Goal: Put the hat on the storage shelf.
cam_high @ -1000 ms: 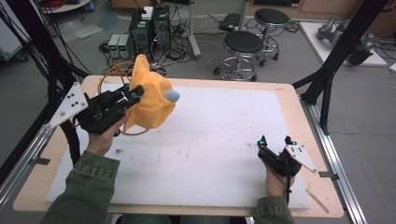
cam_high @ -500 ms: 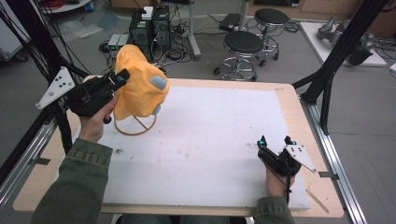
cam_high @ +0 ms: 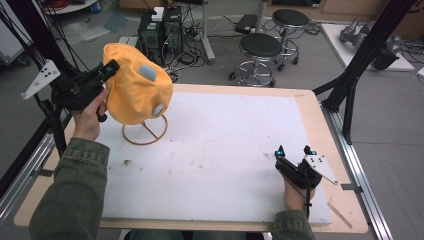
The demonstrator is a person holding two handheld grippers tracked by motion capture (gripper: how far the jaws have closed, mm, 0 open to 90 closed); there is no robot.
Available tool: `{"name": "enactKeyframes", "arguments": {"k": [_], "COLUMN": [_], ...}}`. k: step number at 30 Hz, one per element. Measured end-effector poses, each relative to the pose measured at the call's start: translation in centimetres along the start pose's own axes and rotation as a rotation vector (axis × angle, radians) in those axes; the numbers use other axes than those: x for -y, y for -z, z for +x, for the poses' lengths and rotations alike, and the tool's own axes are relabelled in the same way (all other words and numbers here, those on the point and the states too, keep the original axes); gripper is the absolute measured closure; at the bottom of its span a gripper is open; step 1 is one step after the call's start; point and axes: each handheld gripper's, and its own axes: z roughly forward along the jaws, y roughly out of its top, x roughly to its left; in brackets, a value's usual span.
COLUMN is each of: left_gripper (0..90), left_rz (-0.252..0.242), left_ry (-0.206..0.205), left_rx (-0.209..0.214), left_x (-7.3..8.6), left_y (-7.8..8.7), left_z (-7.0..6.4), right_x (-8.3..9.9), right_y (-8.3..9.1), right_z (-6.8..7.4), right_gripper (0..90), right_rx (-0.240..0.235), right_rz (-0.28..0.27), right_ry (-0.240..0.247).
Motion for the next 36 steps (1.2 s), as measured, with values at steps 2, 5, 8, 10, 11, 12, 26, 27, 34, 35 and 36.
{"name": "enactKeyframes", "arguments": {"k": [2,5,8,10,11,12,26,27,34,35,36], "left_gripper": [85.1,85.1,85.1,85.1,85.1,85.1,85.1,85.1,85.0,85.0,85.0], "left_rz": [-0.004,-0.008,-0.012,-0.011,-0.009,-0.008,0.027,0.025,0.061,0.064,0.064], "left_ry": [0.005,0.012,0.019,0.023,0.020,0.021,0.032,0.036,0.023,0.024,0.031], "left_rx": [-0.013,-0.034,-0.053,-0.063,-0.071,-0.080,-0.206,-0.211,-0.243,-0.248,-0.253], "left_x": [0.1,0.1,0.0,-0.1,-0.1,-0.1,1.2,1.3,1.7,1.8,1.9], "left_y": [0.0,-0.1,-0.4,-0.6,-0.8,-0.9,-1.5,-1.5,-1.4,-1.4,-1.3], "left_z": [0.5,1.2,1.9,2.3,2.5,2.7,5.7,5.8,6.8,7.0,7.2], "right_x": [0.0,0.0,0.0,0.0,0.0,0.0,0.1,0.1,0.1,0.1,0.1], "right_y": [-0.1,0.0,0.0,0.0,0.0,-0.1,-0.3,-0.3,-0.3,-0.3,-0.3], "right_z": [0.0,0.0,0.0,0.0,0.0,0.0,0.1,0.1,0.2,0.2,0.2], "right_gripper": [11.8,11.8,11.8,11.8,11.8,11.8,11.9,11.9,11.9,11.9,11.9], "right_rx": [-0.001,-0.001,0.000,0.000,-0.001,-0.002,-0.014,-0.013,-0.021,-0.021,-0.022], "right_rz": [-0.003,-0.004,-0.002,0.000,0.001,0.003,0.003,0.003,0.002,0.001,0.002], "right_ry": [0.005,0.010,0.000,0.000,0.000,0.006,0.027,0.027,0.038,0.038,0.039]}}
